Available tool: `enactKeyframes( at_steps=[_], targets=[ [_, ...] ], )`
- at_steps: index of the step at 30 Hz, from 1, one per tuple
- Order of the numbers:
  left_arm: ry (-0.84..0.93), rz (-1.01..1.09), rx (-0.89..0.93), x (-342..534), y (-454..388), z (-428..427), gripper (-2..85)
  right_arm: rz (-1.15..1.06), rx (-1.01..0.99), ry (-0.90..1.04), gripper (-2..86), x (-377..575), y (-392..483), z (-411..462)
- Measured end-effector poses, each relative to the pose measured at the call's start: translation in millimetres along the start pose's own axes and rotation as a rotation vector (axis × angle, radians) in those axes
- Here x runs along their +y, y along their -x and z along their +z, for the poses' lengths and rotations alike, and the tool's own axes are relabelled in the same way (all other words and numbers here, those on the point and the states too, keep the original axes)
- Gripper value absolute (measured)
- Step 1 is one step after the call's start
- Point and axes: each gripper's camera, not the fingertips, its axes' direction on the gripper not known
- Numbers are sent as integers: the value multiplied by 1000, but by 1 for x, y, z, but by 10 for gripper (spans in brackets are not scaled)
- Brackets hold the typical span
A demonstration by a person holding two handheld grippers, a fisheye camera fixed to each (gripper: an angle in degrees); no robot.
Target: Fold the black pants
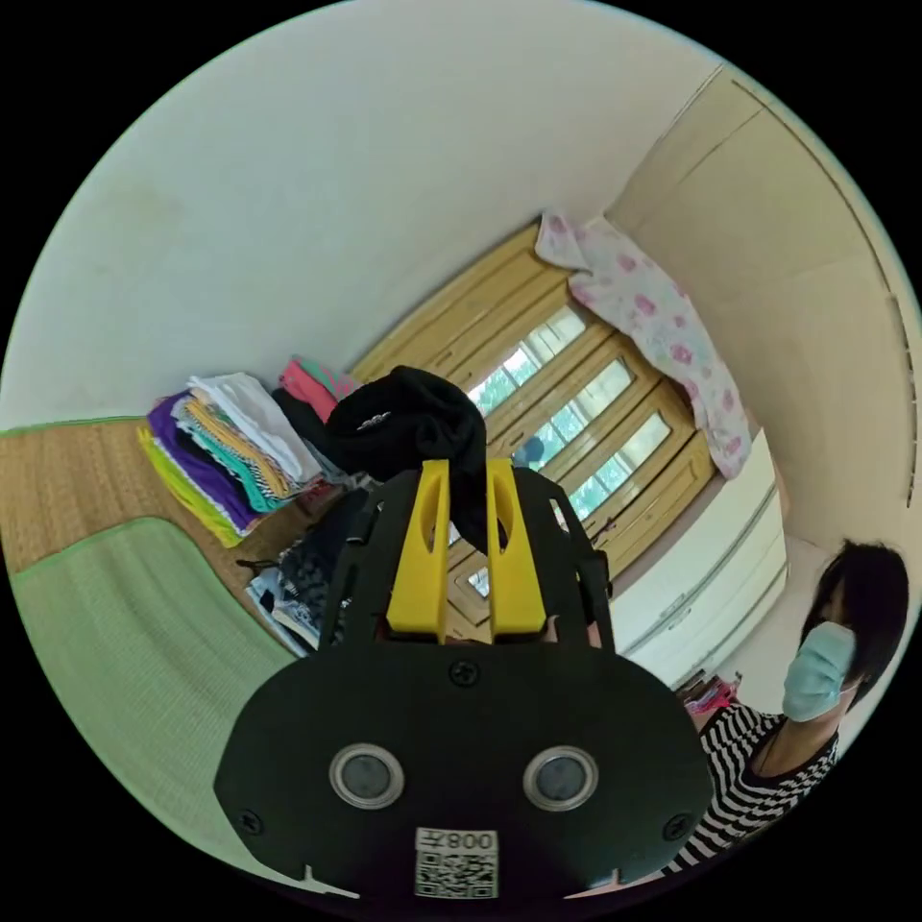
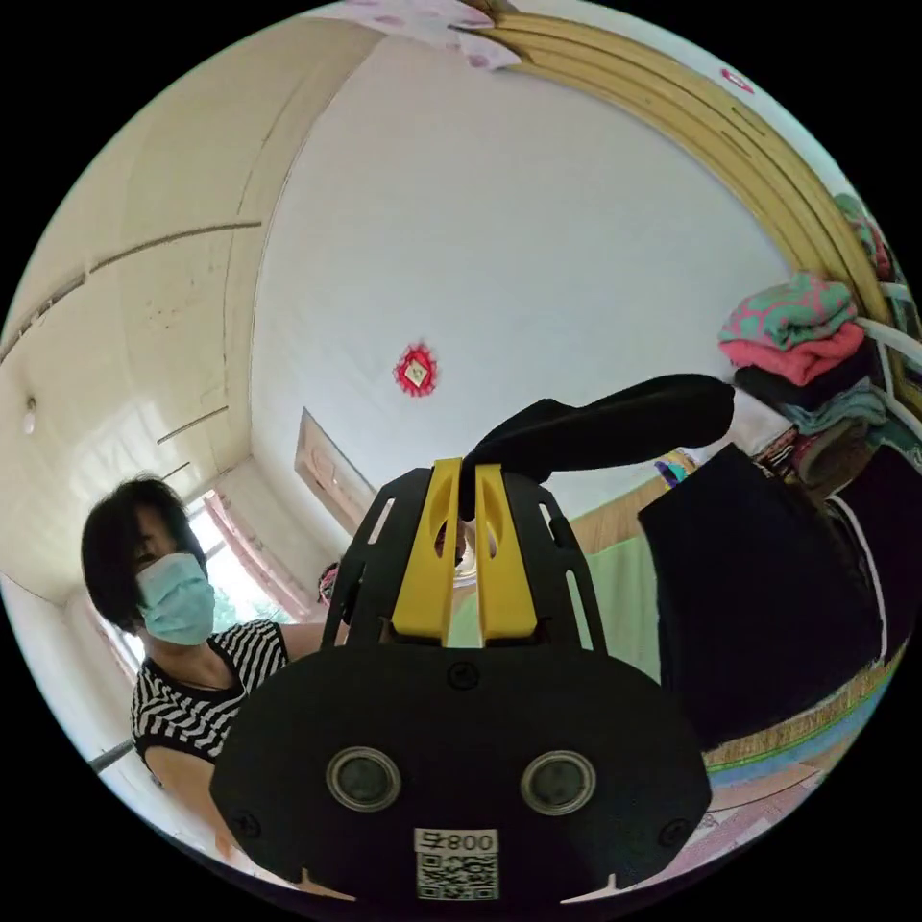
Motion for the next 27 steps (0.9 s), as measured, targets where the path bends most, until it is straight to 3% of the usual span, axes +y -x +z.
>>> enactKeyframes(
  at_steps=[3, 6, 8, 10, 17, 20, 24, 27],
  targets=[
    [198, -44, -49, 15, 58, 115, 68, 113, 119, -54, 18, 63, -24, -36],
    [438, -99, -201, 50, 121, 208, 70, 387, 228, -27, 21, 146, -82, -42],
    [400, -82, -185, 66, 141, 231, 71, 536, 252, 1, 22, 195, -108, -35],
    [369, -105, -120, 75, 168, 250, 72, 581, 155, -53, 23, 234, -111, -26],
    [365, 13, -197, 101, 206, 292, 78, 538, 199, -52, 22, 263, -59, -12],
    [300, 75, -274, 116, 212, 303, 69, 530, 310, -79, 13, 280, -22, -31],
    [121, 264, -370, 140, 201, 313, 21, 391, 526, -95, 3, 273, 51, -39],
    [203, 359, -339, 155, 211, 353, 8, 209, 591, -13, 1, 243, 95, 7]
  ],
)
